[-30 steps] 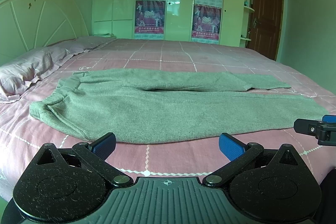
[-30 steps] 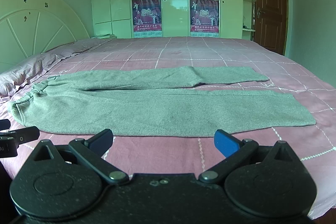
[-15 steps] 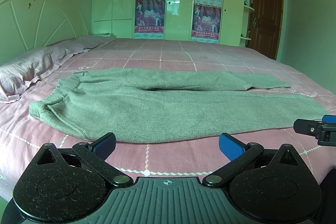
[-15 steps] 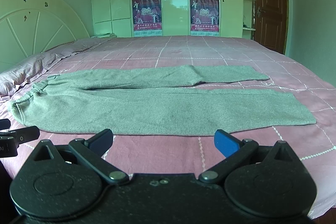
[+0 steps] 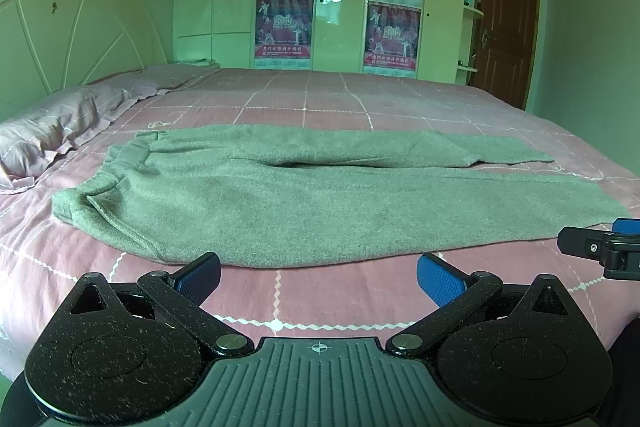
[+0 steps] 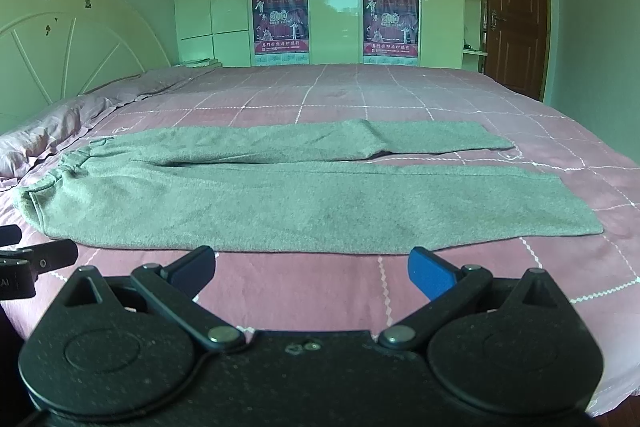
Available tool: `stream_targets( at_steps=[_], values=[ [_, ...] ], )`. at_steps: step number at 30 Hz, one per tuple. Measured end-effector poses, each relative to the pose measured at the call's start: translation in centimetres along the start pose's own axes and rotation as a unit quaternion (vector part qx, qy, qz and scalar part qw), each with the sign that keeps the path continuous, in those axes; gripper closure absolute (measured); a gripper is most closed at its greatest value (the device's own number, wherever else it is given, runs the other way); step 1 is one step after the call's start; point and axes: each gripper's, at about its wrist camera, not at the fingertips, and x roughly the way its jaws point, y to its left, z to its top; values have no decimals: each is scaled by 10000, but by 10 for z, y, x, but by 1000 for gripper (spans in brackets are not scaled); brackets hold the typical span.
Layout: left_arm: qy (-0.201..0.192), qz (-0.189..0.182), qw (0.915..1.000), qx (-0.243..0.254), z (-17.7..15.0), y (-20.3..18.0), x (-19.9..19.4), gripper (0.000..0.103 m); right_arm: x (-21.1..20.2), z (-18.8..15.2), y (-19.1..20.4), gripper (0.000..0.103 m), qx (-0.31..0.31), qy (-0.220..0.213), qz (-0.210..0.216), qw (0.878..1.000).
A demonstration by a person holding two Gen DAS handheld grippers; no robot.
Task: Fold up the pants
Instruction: 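Grasp the pants waistband with the left gripper while the right gripper grasps the waistband too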
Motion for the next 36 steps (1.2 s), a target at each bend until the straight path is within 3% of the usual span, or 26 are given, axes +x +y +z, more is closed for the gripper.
stream_targets(
  at_steps=[8,10,14,16,22,24,27,29,32,36],
  values=[
    [38,-16,10000,32,-1,1,1,0,0,1,0,6,-2,-4,12,10000],
    [104,-79,9999,-28,0,5,2,0,-1,4,-2,6,70,21,204,9998],
    [377,-276,9986,-244,21,47,24,0,-2,33,-10,6,-193,-229,721,9969],
    [388,-174,9985,-337,39,84,43,0,11,56,-14,6,-360,-331,967,9941],
    [530,633,9966,-52,107,197,128,0,100,143,-27,6,-226,-637,1422,9875],
    [564,554,9968,-79,126,232,164,0,143,164,-20,6,-405,-523,1493,9866],
    [761,418,9961,-180,150,275,223,2,205,187,-7,7,-720,15,1563,9851],
    [957,278,9948,-205,161,294,263,33,242,196,3,14,-901,173,1530,9840],
    [1269,115,9918,-90,169,310,317,36,294,208,13,34,-1145,517,1589,9793],
    [1554,-51,9878,124,170,321,371,35,355,212,28,35,-1490,902,1764,9688]
  ],
)
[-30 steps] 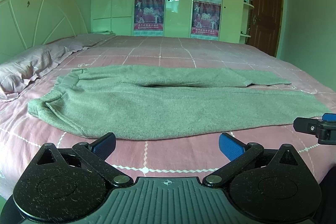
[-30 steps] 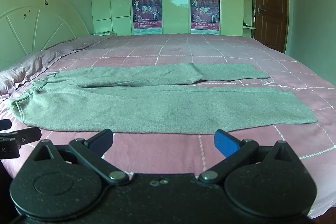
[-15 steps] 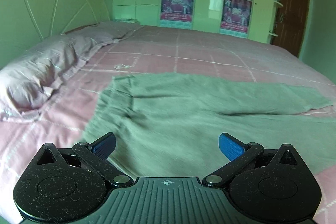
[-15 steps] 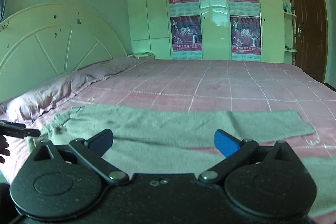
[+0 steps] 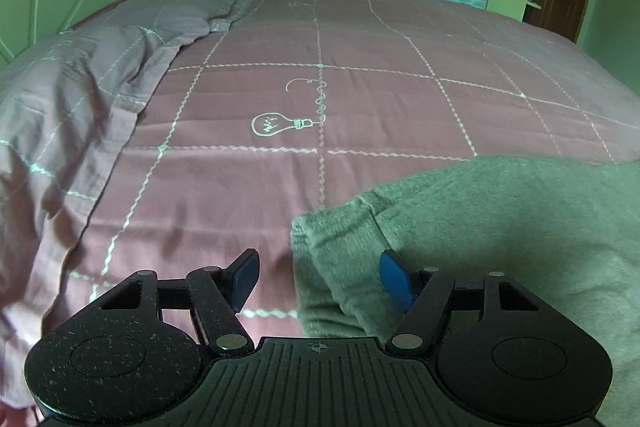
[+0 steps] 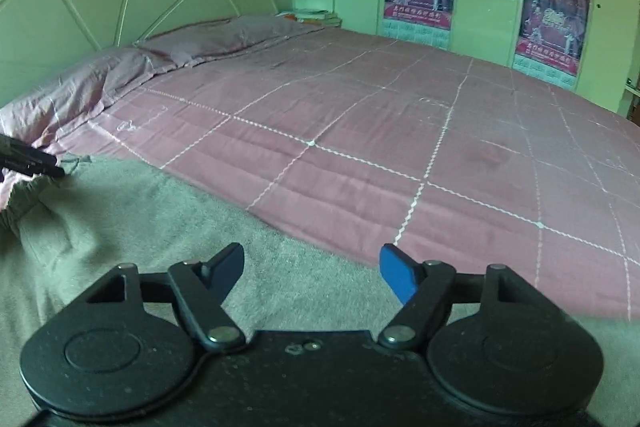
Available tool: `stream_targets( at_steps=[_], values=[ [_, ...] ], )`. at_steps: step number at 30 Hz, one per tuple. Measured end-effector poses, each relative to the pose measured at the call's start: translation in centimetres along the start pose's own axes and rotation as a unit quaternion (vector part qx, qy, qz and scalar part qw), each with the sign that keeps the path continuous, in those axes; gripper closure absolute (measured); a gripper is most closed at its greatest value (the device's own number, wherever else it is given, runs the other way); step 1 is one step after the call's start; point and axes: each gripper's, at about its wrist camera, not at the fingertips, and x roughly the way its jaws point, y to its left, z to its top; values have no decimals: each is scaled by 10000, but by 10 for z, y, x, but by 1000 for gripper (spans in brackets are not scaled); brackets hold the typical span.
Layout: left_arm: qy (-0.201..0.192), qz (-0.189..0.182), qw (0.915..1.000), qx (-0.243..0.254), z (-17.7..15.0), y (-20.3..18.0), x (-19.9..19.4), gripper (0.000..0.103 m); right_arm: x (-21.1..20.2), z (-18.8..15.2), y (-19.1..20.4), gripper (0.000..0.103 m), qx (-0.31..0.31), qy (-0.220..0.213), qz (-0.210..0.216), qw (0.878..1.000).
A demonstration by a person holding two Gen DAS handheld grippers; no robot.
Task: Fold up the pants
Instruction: 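Grasp the pants waistband with the left gripper while the right gripper grasps the waistband too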
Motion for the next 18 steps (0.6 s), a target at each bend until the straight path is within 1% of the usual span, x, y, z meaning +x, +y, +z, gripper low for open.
stream_targets(
  at_steps=[3,5,7,8,9,11,12,13,14,15,16,17,18],
  values=[
    [66,-353,9993,-108,11,8,23,35,38,6,-5,38,-350,314,9,9989],
    [123,-621,9979,-124,15,11,34,35,56,9,-9,40,-506,482,174,9974],
    [183,-796,9966,-66,16,10,42,35,75,10,-11,41,-740,821,340,9933],
    [183,-889,9959,-47,16,10,44,35,82,9,-11,41,-900,1000,339,9903],
    [174,-932,9955,5,15,10,46,35,89,7,-10,41,-1064,1152,373,9869],
    [183,-1003,9947,114,14,9,49,36,91,4,-13,40,-1033,1213,495,9860],
    [201,-1032,9944,142,14,10,51,38,91,5,-13,41,-1036,1243,527,9854],
    [186,-1093,9938,115,13,11,52,47,91,6,-13,55,-1017,1278,584,9848],
    [171,-1084,9938,177,13,10,53,53,91,7,-13,83,-970,1279,665,9848],
    [131,-1108,9934,266,13,8,52,58,89,7,-9,95,-1038,1256,597,9848],
    [101,-1219,9922,258,13,9,51,67,87,7,-4,101,-1135,1253,494,9844],
    [75,-1249,9918,250,13,10,50,72,89,10,-2,103,-1102,1263,406,9850],
    [7,-1277,9916,220,14,11,46,76,87,13,0,103,-1069,1256,327,9858]
  ],
)
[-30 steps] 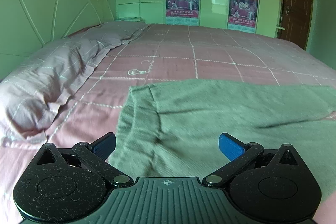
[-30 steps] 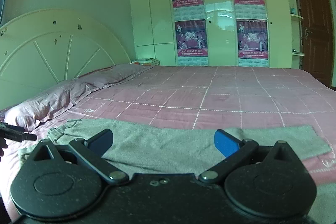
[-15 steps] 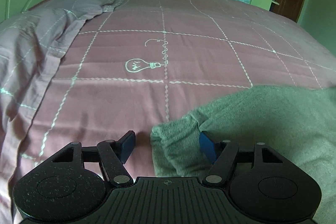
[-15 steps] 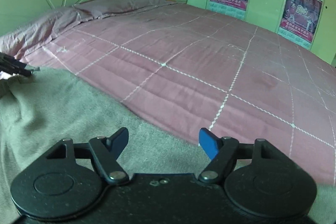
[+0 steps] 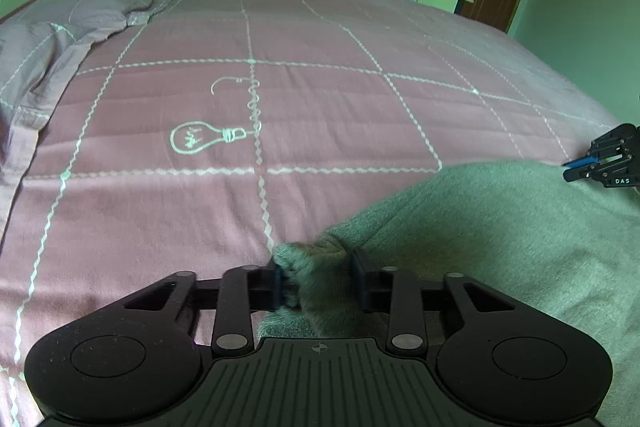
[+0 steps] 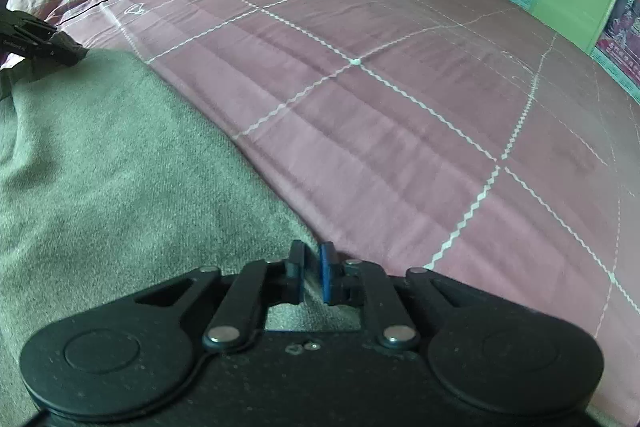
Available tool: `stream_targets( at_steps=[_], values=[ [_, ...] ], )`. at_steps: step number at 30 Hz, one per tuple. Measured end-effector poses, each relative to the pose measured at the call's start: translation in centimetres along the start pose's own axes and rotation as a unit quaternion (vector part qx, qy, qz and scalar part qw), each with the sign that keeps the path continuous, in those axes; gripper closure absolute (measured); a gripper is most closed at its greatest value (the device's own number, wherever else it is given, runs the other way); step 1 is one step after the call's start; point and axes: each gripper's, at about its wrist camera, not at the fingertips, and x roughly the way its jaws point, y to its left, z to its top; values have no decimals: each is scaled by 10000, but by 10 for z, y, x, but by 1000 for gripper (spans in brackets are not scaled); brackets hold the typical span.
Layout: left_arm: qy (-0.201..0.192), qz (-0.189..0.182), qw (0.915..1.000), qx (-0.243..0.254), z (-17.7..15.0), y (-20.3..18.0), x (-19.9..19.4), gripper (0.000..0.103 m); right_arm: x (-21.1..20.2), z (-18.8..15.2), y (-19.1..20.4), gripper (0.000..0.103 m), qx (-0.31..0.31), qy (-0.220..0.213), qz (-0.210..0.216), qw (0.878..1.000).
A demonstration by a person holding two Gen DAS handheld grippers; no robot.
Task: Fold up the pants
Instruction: 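Grasp the pants waistband with the left gripper while the right gripper grasps the waistband too, then lift the waistband with both grippers and fold it over toward the pant cuffs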
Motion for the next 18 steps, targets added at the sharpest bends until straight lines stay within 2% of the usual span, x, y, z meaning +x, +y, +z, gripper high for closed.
stream_targets(
  at_steps=[1,3,5,8,11,13,15,16,17,18],
  values=[
    [-72,-3,10000,47,0,-1,-4,83,-6,0,2,103,-9,-53,-76,10000],
    [-295,28,9993,211,0,-6,-19,85,-27,1,5,103,-45,-344,-160,9993],
    [-763,-112,9964,345,0,-9,-43,85,-59,-2,11,103,-122,-646,-216,9976],
    [-1492,-381,9868,509,-6,-13,-91,86,-116,-14,32,103,-435,-1018,-360,9932],
    [-1952,-493,9758,854,-23,-28,-138,86,-169,-43,63,103,-802,-1297,-519,9869],
    [-2088,-475,9701,1142,-45,-43,-168,86,-196,-69,86,103,-855,-1375,-507,9855],
    [-2049,-492,9710,1125,-73,-56,-187,85,-209,-103,114,103,-939,-1306,-557,9854],
    [-1953,-431,9736,1099,-91,-62,-193,82,-211,-122,129,92,-1005,-1277,-636,9847],
    [-1793,-367,9788,917,-109,-67,-196,70,-213,-141,141,74,-973,-1283,-681,9846],
    [-1543,-248,9853,695,-125,-70,-197,60,-215,-163,150,65,-717,-1322,-692,9862]
  ],
)
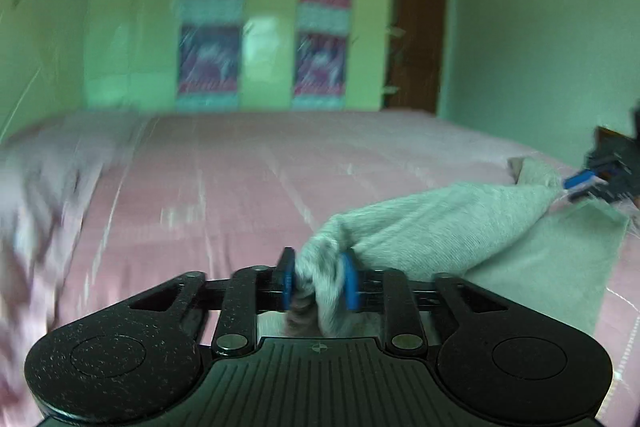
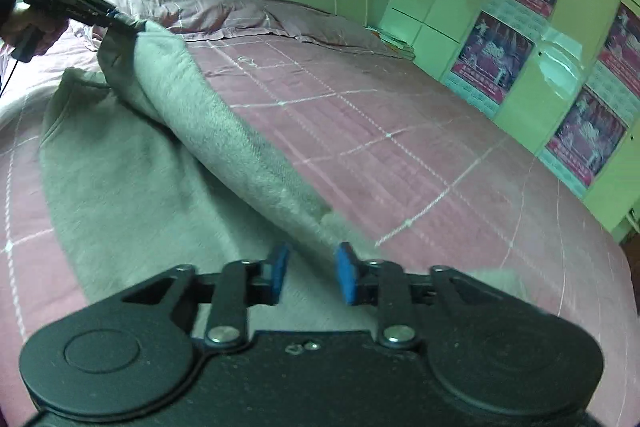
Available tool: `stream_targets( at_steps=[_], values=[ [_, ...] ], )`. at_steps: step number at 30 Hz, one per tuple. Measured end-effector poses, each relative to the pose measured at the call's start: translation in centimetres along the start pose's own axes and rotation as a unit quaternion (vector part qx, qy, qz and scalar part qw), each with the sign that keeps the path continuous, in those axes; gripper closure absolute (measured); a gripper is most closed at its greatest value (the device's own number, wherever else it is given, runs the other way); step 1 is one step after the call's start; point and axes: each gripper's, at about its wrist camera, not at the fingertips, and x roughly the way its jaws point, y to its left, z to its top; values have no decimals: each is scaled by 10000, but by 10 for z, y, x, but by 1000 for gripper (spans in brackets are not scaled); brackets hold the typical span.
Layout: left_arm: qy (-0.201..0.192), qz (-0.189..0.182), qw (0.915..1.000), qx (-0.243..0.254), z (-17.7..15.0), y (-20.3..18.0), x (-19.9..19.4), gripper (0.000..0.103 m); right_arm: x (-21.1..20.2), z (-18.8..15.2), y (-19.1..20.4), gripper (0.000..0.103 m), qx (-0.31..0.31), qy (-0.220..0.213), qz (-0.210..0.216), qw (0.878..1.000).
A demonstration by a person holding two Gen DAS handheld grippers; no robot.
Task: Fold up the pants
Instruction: 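Lift the waistband with both grippers and fold it over toward the pant cuffs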
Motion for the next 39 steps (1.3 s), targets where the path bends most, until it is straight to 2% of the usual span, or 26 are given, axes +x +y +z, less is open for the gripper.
stream_targets(
  at_steps=[1,2,4,7,10,14,18,19,22,24,26,28,29,30,31,32,33,34,35,36,37,39],
  values=[
    [252,296,9992,-133,-17,-8,-7,41,-8,-14,6,60,365,-43,-20,9993],
    [325,549,9974,-322,-32,-14,-16,31,-15,-27,10,60,859,-15,3,9963],
    [452,1025,9901,-842,-54,-23,-35,31,-23,-44,10,61,1760,-10,-29,9844],
    [380,1407,9730,-1789,-71,-32,-60,31,-30,-56,1,61,3022,-244,-127,9529],
    [134,1377,9551,-2618,-77,-46,-73,31,-27,-57,-8,60,3941,-446,-126,9179],
    [-107,1220,9424,-3114,-79,-70,-68,31,-18,-56,-8,60,4380,-533,-119,8973],
    [92,1259,9289,-3482,-82,-71,-40,31,-3,-63,-10,60,4829,-509,-194,8740],
    [21,1231,9277,-3524,-81,-73,-39,31,-1,-64,-14,59,4933,-498,-208,8682],
    [-92,1108,9172,-3827,-80,-73,-36,32,9,-74,-16,59,5332,-444,-226,8445],
    [-48,1086,9071,-4066,-82,-70,-31,42,17,-77,-22,59,5564,-413,-248,8295],
    [-12,1086,8965,-4295,-87,-63,-26,56,30,-77,-30,58,5742,-361,-234,8176],
    [3,1068,8882,-4469,-91,-55,-21,60,47,-80,-43,56,6024,-300,-210,7973],
    [-33,1030,8861,-4520,-93,-53,-20,60,59,-83,-51,49,6220,-188,-220,7825],
    [-50,991,8848,-4553,-94,-51,-19,61,70,-86,-59,52,6393,-84,-197,7686],
    [-12,952,8866,-4527,-93,-48,-14,68,78,-89,-65,86,6502,-93,-32,7597],
    [4,871,8878,-4518,-91,-43,-10,76,84,-90,-71,103,6537,-70,134,7566],
    [-39,741,8877,-4543,-88,-37,-7,80,81,-83,-75,103,6416,-58,5,7670],
    [-162,550,8887,-4549,-78,-26,-6,81,71,-73,-75,103,6174,-327,11,7860],
    [-398,433,8912,-4499,-67,-18,-8,82,49,-55,-72,103,5770,-813,6,8127],
    [-722,285,8948,-4397,-55,-11,-12,82,29,-42,-66,103,5440,-1149,-64,8312],
    [-1011,168,8985,-4268,-42,-4,-20,82,5,-34,-59,103,5176,-1502,-68,8423],
    [-1279,-62,9019,-4125,-30,10,-29,82,-28,-35,-40,103,4881,-1882,-20,8523]
  ],
)
